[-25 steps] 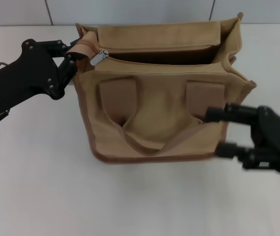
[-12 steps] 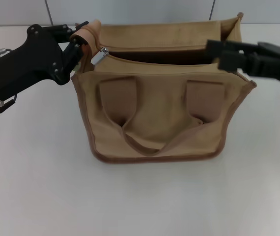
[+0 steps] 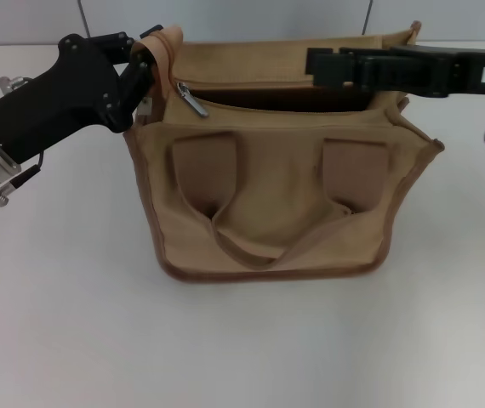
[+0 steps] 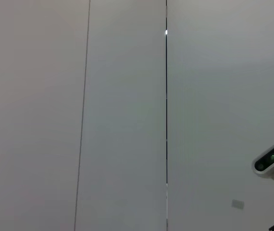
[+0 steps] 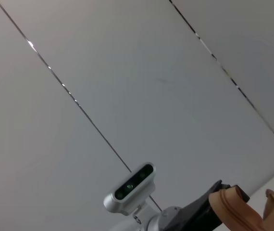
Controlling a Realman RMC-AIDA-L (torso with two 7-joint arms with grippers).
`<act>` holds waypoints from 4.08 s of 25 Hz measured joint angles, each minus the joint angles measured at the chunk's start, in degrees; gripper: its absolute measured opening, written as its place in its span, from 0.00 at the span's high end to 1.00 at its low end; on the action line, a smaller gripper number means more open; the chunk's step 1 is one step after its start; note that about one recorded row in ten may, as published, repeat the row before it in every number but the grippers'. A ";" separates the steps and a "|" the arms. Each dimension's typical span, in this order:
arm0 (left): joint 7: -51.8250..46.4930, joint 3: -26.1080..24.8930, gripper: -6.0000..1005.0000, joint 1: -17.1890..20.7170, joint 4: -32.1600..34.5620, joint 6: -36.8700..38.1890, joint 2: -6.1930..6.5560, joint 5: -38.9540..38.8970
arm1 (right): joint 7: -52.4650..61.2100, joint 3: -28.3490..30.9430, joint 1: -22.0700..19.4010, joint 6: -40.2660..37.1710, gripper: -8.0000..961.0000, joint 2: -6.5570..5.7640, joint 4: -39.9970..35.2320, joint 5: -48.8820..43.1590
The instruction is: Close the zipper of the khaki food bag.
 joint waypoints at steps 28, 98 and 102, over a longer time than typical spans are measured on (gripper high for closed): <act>0.19 -0.24 0.97 2.05 -0.21 2.13 0.05 -0.96 | 23.52 -6.30 13.21 7.44 0.54 -1.51 -6.33 -13.27; 1.55 -0.24 0.97 -0.42 -5.24 2.77 0.09 -1.88 | 24.46 -17.99 14.43 19.99 0.99 3.43 -11.48 -17.28; 1.45 -0.27 0.97 -0.31 -5.15 2.78 0.09 -2.26 | 26.62 -18.02 14.11 20.20 0.99 3.68 -13.54 -19.92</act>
